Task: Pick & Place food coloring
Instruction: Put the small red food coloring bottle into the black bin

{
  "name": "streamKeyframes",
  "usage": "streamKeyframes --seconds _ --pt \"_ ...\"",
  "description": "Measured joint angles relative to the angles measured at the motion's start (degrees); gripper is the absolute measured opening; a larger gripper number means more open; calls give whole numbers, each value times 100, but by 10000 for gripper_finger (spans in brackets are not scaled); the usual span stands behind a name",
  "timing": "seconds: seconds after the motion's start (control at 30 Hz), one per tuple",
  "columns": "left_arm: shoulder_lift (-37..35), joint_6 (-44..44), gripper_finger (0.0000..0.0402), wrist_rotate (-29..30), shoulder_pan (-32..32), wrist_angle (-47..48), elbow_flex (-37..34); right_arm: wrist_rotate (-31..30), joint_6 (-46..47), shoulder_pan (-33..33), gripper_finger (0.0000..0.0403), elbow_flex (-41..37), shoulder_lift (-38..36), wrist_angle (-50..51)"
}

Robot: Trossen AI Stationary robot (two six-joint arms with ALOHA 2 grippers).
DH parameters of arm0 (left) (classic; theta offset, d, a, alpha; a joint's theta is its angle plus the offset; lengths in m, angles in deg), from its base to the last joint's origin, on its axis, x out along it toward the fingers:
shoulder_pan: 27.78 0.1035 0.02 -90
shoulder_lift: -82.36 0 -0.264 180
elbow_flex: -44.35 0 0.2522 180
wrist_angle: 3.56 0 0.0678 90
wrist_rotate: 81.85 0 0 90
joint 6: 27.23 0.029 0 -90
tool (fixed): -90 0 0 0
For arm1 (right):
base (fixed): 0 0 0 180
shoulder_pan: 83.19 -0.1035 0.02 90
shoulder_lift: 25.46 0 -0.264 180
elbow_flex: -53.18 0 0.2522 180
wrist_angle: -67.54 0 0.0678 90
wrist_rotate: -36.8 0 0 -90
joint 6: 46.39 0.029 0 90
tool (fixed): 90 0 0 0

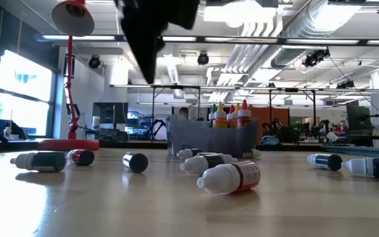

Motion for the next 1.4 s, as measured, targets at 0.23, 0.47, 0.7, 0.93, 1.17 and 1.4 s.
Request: streamKeyframes --seconds 0.23,0.47,0.7,0.93,1.17,1.4 --pt "124 -934 165 554 -1462 24 -865 12 222 0 188 0 2 31" --pt "99 -1194 165 1040 -1636 -329 -1799 27 248 2 188 -1 2 30" --pt "99 -395 165 515 -1204 -1525 -2493 8 0 0 188 0 0 -79" --pt "65 -27 151 70 -875 -2079 -2795 -5 7 2 188 0 2 -40" --pt "120 240 55 557 -536 -2080 -2398 1 9 2 188 0 2 -17" --pt "113 1028 40 1426 10 -2024 -1350 12 9 2 188 0 2 -16"
